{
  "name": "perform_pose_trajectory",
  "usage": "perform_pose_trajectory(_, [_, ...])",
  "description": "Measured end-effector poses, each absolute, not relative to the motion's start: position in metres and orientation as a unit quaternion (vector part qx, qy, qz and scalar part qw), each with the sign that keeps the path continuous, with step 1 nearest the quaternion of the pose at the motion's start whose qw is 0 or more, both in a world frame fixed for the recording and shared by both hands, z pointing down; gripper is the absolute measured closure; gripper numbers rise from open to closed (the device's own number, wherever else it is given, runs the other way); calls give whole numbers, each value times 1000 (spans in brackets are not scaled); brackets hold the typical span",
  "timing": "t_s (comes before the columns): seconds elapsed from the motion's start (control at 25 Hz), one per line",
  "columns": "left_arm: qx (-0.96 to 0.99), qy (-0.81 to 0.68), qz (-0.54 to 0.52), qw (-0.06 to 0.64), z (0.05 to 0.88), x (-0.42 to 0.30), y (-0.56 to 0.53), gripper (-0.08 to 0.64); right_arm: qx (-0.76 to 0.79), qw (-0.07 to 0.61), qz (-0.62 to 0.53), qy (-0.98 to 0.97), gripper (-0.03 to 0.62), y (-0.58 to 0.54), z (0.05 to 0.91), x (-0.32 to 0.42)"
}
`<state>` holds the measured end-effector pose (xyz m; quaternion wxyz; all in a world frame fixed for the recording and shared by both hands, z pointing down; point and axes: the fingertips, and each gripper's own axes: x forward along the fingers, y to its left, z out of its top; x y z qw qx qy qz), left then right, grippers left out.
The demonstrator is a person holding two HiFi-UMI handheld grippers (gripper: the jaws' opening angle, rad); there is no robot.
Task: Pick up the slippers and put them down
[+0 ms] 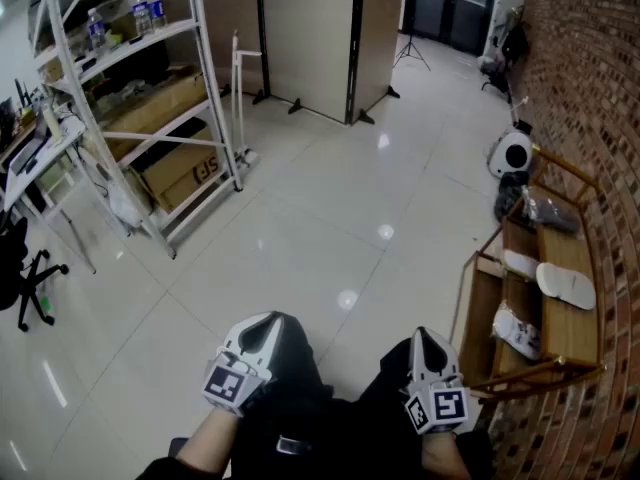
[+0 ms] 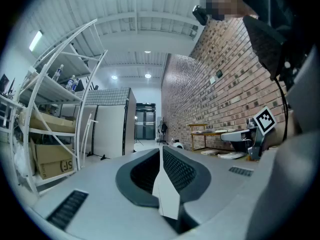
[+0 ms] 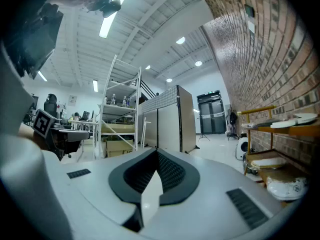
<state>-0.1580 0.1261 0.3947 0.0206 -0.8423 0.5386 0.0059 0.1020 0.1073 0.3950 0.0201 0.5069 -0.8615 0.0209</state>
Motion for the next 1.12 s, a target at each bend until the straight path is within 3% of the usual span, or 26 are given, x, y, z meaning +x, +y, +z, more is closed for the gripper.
perform_pose_trajectory(0.44, [-847,525,71,34,321,-151,129,543,476,19,-54,-878,583,116,315,128])
perform_pose_trajectory(0.68, [-864,493,89,47,313,-140,144,543,507,-15,-10,-862,583,127,325,148])
perform_pose_trajectory(1.12, [-845,530,74,21,328,-162,136,543,501,1,-6,-866,583,111,341,134])
